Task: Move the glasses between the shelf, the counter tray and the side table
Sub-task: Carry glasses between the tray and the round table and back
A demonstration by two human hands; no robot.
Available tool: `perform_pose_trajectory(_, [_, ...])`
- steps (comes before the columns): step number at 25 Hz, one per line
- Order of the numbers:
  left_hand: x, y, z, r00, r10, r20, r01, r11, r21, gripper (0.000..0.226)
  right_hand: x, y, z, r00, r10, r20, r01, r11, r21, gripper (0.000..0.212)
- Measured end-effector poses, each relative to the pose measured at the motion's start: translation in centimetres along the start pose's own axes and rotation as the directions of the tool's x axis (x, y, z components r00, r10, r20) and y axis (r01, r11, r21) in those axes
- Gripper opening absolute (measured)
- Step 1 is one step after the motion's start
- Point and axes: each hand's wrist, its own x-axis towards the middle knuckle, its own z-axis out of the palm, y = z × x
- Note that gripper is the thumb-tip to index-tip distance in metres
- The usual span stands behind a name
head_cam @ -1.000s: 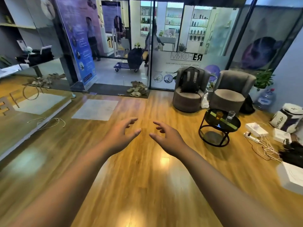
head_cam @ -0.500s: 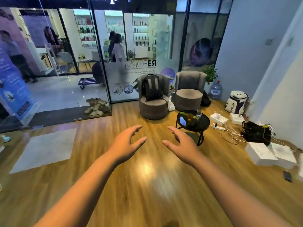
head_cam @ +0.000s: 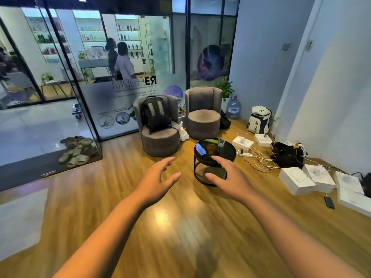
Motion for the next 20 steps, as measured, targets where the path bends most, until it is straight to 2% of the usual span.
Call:
perform_pose_trajectory(6, [14.3, -2.2, 1.3, 1.0, -0.022, -0.007, 0.022, 1.0, 0.015, 0.064, 13.8, 3.5, 0.1, 0.998, 0.065, 0.024, -0.065, 0.998, 0.002, 0.073])
perform_pose_trajectory(10, [21.1, -3.9, 2.1, 1.0, -0.019, 0.014, 0.019, 0.999, 0.03, 0.063, 20.1, 5.5, 0.4, 0.995, 0.093, 0.045, -0.094, 0.995, 0.024, 0.073])
perform_pose_trajectory(16, [31.7, -6.6, 2.6, 0.999, 0.013, 0.039, -0.013, 1.0, -0.004, 0.065, 29.5, 7.1, 1.0, 0.99, 0.139, 0.001, -0.138, 0.99, -0.01, 0.074])
perform_pose_trajectory(20, [39.9, -9.5, 2.4, 0.992, 0.046, 0.115, -0.044, 0.999, -0.019, 0.067, 35.8, 7.5, 3.0, 0.982, 0.185, -0.028, -0.186, 0.982, -0.022, 0.077])
